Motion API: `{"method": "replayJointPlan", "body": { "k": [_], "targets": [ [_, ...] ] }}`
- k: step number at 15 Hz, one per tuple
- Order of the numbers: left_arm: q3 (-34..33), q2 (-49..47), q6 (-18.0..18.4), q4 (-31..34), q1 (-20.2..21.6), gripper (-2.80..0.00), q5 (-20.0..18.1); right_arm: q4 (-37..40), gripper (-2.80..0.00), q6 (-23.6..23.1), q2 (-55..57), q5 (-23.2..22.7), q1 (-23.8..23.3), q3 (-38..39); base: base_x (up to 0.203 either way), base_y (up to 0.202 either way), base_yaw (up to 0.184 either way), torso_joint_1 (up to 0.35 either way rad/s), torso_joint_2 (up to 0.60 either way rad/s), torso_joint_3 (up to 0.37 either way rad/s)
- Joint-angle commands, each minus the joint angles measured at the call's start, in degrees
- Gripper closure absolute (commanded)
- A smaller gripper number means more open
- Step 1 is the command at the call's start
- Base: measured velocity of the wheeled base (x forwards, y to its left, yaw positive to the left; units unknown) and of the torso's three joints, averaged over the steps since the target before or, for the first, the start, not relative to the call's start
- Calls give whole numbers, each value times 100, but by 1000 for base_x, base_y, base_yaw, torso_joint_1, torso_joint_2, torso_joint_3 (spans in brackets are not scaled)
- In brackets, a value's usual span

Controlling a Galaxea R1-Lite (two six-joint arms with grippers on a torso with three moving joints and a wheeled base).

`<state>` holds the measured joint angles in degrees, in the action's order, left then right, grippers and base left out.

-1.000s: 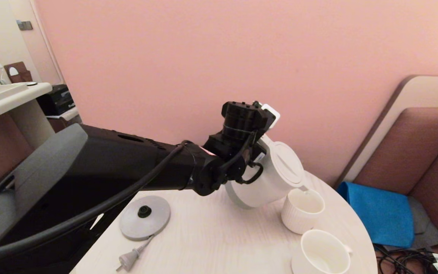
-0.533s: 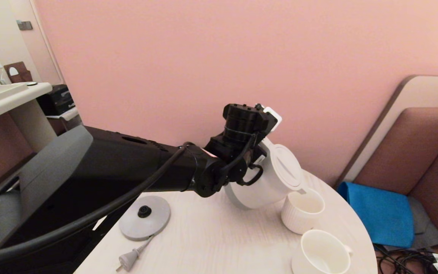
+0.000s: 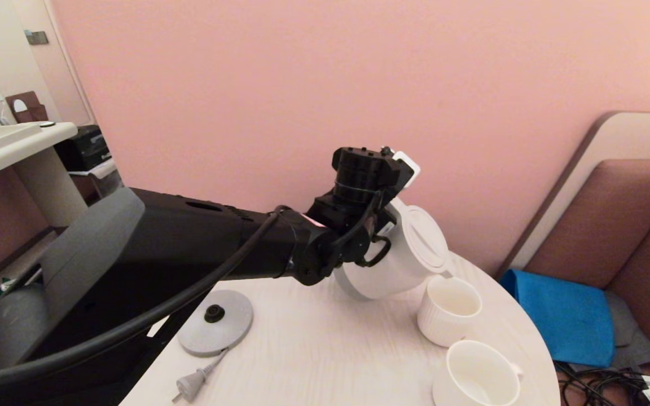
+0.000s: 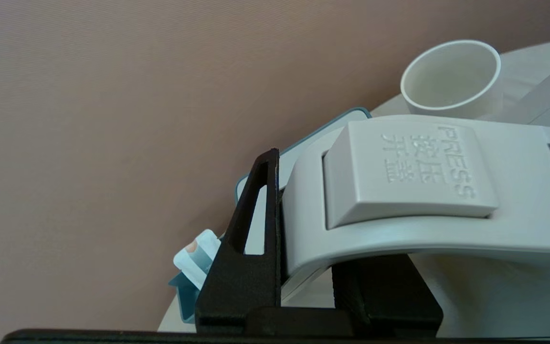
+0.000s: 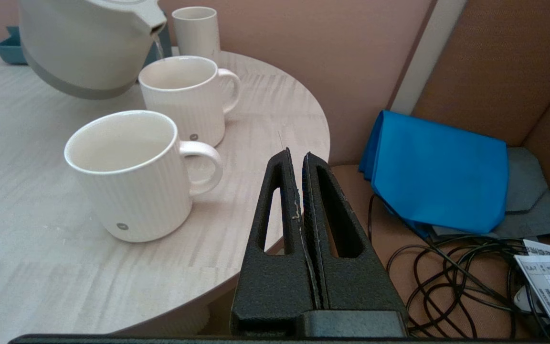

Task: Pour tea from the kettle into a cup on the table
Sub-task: Pour water into the cup

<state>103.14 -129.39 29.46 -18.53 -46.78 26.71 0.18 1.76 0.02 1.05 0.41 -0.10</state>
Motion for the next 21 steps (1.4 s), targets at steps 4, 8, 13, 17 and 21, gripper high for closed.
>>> {"method": "replayJointPlan", "body": {
  "k": [4, 8, 13, 17, 21],
  "targets": [
    [133, -34, 30, 148, -42, 0, 27, -1, 0, 0, -2, 1, 2, 1, 0, 0, 0, 0, 0, 0],
    [349, -42, 66, 404, -68, 0, 27, -1, 0, 0, -2, 3, 2, 1, 0, 0, 0, 0, 0, 0],
    [559, -69, 112, 632, -106, 0, 27, -1, 0, 0, -2, 1, 2, 1, 0, 0, 0, 0, 0, 0],
    [567, -69, 182, 640, -139, 0, 27, -1, 0, 0, -2, 1, 2, 1, 0, 0, 0, 0, 0, 0],
    [575, -122, 226, 640, -165, 0, 35, -1, 0, 0, -2, 8, 2, 1, 0, 0, 0, 0, 0, 0]
  ]
}}
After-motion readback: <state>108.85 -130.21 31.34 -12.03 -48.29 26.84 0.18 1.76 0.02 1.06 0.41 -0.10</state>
